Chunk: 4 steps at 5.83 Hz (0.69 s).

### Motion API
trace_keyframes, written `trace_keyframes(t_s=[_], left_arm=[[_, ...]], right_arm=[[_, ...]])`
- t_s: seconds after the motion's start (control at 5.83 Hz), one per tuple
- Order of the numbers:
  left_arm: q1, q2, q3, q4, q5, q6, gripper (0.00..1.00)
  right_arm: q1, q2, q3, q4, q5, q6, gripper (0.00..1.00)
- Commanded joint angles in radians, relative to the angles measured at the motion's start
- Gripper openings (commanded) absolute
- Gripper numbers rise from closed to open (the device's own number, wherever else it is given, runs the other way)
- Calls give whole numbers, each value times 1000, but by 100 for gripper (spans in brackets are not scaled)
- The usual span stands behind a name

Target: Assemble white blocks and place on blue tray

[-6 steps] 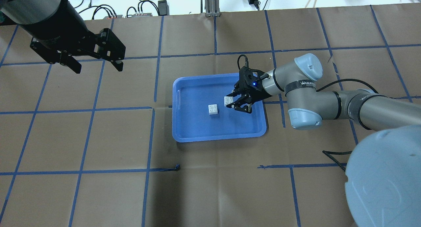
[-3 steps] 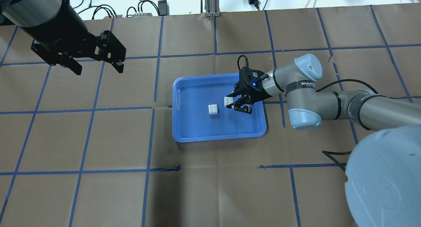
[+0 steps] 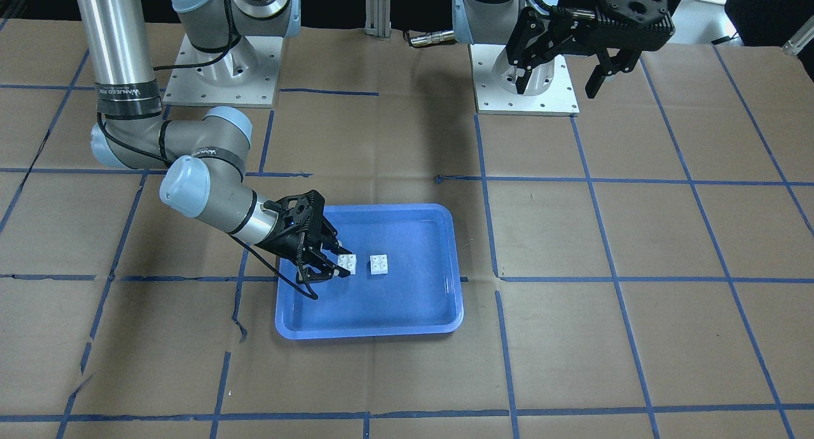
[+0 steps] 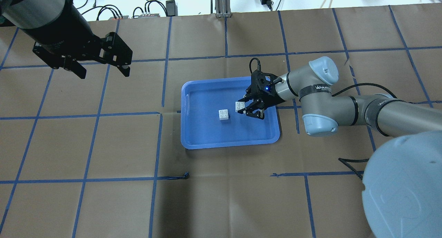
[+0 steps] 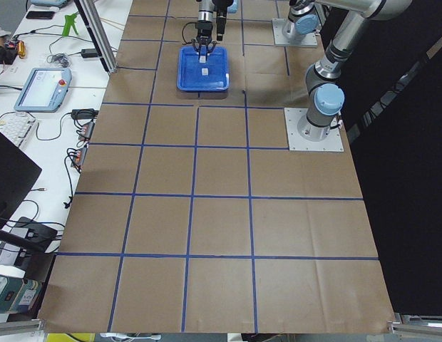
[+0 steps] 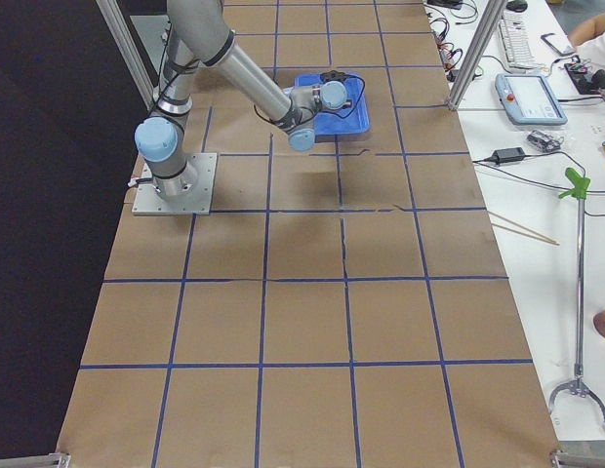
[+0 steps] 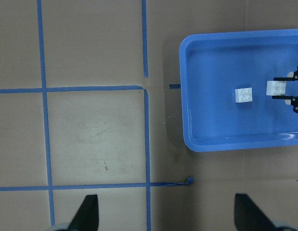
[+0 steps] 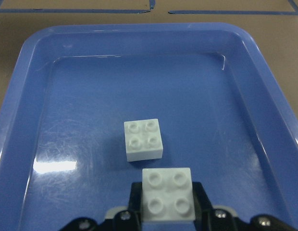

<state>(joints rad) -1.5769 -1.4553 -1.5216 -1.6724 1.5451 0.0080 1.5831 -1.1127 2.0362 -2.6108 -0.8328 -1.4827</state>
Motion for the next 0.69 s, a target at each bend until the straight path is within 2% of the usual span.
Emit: trace_keyframes(t_s=[0.0,0.51], left_arm=[[0,6,-2,-1,0,0,100],[3,18,-3,-6,3,0,100]], right_arm=[[-2,-36,27,-3,1,30,29],[12,-7,42,-64,7,67,28]])
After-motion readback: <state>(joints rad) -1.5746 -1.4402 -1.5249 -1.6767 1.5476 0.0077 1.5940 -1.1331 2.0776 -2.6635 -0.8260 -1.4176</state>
